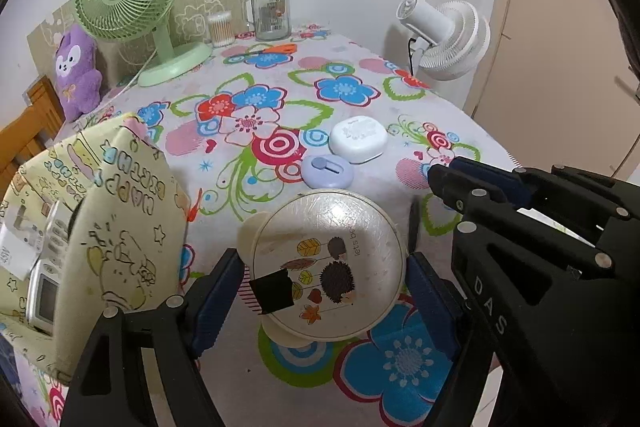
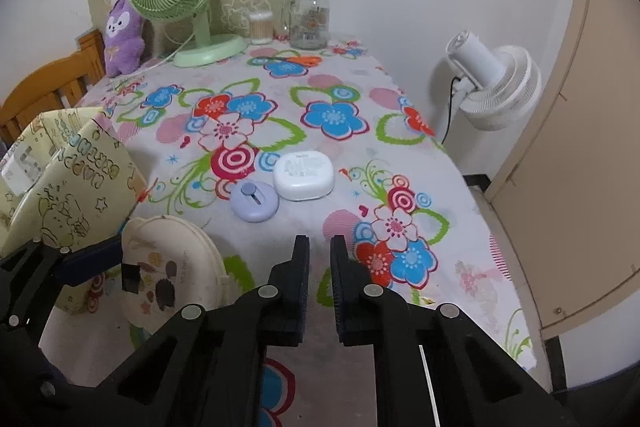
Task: Organize rigid objects
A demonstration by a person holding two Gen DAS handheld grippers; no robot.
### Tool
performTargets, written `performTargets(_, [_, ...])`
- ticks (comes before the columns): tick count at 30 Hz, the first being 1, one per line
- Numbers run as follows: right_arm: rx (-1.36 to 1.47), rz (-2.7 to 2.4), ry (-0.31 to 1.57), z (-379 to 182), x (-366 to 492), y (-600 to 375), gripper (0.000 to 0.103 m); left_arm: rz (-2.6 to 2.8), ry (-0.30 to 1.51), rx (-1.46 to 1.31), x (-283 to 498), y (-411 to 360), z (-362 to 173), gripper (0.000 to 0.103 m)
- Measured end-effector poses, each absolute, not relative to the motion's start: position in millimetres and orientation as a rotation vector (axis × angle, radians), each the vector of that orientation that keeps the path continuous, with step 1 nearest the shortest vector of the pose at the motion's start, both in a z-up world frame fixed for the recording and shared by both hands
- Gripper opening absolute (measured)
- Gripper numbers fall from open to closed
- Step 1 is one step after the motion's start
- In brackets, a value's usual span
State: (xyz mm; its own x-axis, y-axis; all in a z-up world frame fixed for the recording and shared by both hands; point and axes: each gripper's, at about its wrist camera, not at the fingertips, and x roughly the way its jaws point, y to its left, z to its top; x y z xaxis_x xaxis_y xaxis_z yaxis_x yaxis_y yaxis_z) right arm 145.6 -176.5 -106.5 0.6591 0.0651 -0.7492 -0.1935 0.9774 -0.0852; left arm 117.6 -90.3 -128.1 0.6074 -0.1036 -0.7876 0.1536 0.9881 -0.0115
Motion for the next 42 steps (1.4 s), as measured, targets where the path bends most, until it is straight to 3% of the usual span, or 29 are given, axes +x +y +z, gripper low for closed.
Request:
performTargets(14, [-0.115, 0.180, 0.907, -122, 143, -187, 0.015, -0.147, 0.939, 0.045, 114, -84, -143, 0.083])
performTargets(18, [-0.105, 0.191, 0.937, -131, 145, -188, 0.029, -0.140, 0.947, 0.044, 114, -83, -148, 0.082])
performTargets(26, [-0.075, 0.206, 0.972, -144, 150, -183, 0.037, -0.124, 0.948, 0.087, 115, -83, -158, 0.082])
performTargets(28, [-0.079, 0.216, 0.975, -145, 151, -179, 0.045, -0.113, 0.943, 0.109, 115, -84, -160, 0.081])
performTargets(31, [-0.093, 0.232, 0.984, -149, 153, -172, 0.048, -0.118, 0.955, 0.105, 115, -82, -164, 0.081])
performTargets(35, [-0.147, 0.217, 0.962, -152, 153, -161, 0.048, -0.126, 0.967, 0.080, 117, -78, -166, 0.081])
performTargets(37, [-0.151, 0.207, 0.955, -152, 154, -160, 0.036, -0.128, 0.972, 0.066, 119, -77, -167, 0.079])
performTargets(42, [-0.149, 0.205, 0.960, -151, 156, -159, 0.035, -0.138, 0.972, 0.059, 120, -77, -166, 0.077])
